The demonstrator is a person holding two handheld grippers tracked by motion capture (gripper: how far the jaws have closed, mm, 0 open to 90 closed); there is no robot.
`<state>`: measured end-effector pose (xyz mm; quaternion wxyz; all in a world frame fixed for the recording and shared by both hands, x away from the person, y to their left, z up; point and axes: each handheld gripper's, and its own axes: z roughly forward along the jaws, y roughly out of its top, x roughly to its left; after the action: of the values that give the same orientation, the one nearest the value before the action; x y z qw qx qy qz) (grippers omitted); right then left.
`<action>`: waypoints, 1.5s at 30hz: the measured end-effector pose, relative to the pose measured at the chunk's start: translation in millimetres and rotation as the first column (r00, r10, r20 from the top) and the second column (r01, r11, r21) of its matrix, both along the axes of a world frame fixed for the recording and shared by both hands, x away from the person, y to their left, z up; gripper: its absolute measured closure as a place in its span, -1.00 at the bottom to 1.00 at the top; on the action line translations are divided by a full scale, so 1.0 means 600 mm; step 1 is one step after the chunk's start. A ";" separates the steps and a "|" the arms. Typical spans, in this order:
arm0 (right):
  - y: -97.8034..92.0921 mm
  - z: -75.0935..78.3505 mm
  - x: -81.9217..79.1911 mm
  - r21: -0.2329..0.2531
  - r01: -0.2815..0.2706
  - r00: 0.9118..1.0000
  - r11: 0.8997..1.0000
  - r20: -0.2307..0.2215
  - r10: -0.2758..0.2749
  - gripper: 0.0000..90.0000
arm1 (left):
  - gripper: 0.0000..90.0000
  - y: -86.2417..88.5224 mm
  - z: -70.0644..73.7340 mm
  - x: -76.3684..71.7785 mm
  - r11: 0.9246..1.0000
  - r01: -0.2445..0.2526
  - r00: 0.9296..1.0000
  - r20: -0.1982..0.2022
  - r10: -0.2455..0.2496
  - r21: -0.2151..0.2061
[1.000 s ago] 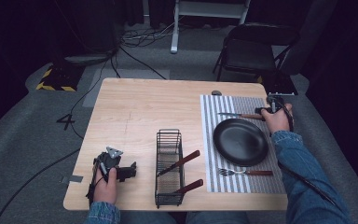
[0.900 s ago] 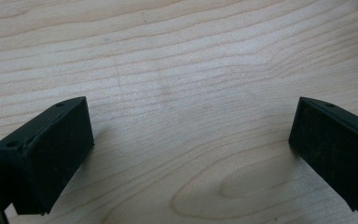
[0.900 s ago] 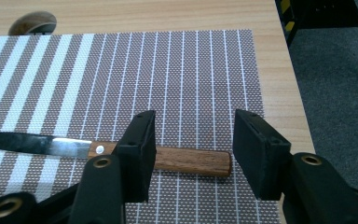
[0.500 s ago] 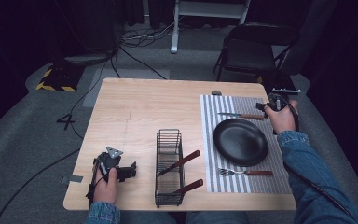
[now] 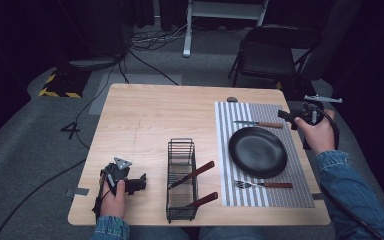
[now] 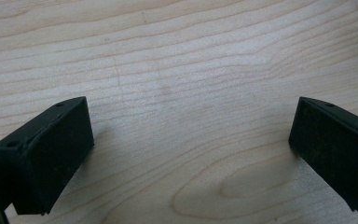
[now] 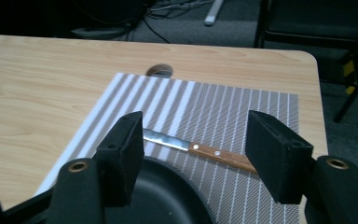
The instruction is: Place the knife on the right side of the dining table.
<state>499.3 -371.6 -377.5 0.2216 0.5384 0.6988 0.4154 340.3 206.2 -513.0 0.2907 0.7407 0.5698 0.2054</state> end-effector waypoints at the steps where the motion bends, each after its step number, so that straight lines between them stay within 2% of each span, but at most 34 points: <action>1: -0.001 0.005 -0.008 0.009 -0.011 1.000 1.000 0.005 0.011 -0.16 | -1.00 0.000 0.000 0.000 1.000 -0.002 1.000 0.000 0.002 -0.001; 4: -0.005 0.021 -0.032 0.036 -0.034 0.999 0.999 0.023 0.033 -0.17 | -1.00 0.000 0.000 0.000 1.000 0.000 1.000 0.000 0.000 0.000; 9: -0.008 0.037 -0.071 0.033 -0.067 0.997 0.997 0.038 0.066 -0.17 | -1.00 0.000 0.000 0.000 1.000 0.000 1.000 0.000 0.000 0.000; 11: -0.009 0.038 -0.079 0.030 -0.072 0.997 0.997 0.040 0.071 -0.17 | -1.00 0.000 0.000 0.000 1.000 -0.002 1.000 0.000 0.002 -0.001; 12: -0.011 0.039 -0.094 0.030 -0.083 0.996 0.996 0.039 0.082 -0.18 | -1.00 0.000 0.000 0.000 1.000 0.000 1.000 0.000 0.000 0.000; 19: -0.020 0.032 -0.147 0.021 -0.110 0.994 0.994 0.024 0.109 -0.19 | -1.00 0.000 0.000 0.000 1.000 -0.002 1.000 0.000 0.002 -0.001; 26: -0.026 -0.003 -0.207 0.035 -0.109 0.994 0.993 0.019 0.108 -0.20 | -1.00 0.000 0.000 0.000 1.000 0.000 1.000 0.000 0.000 -0.001; 31: -0.027 -0.022 -0.245 0.027 -0.105 0.994 0.994 0.029 0.105 -0.20 | -1.00 0.000 0.000 0.000 1.000 -0.001 1.000 -0.001 0.001 -0.001; 39: -0.025 -0.064 -0.286 0.015 -0.116 0.993 0.993 0.017 0.116 -0.20 | -1.00 0.000 0.000 0.000 1.000 0.001 1.000 0.000 -0.001 -0.001; 45: -0.026 -0.096 -0.317 -0.001 -0.110 0.993 0.994 0.031 0.110 -0.21 | -1.00 0.000 0.000 0.000 1.000 0.000 1.000 0.000 0.000 -0.001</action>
<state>309.2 -387.3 -434.9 0.2088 0.4929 0.7237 0.4355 340.2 206.0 -513.0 0.2911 0.7404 0.5701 0.2049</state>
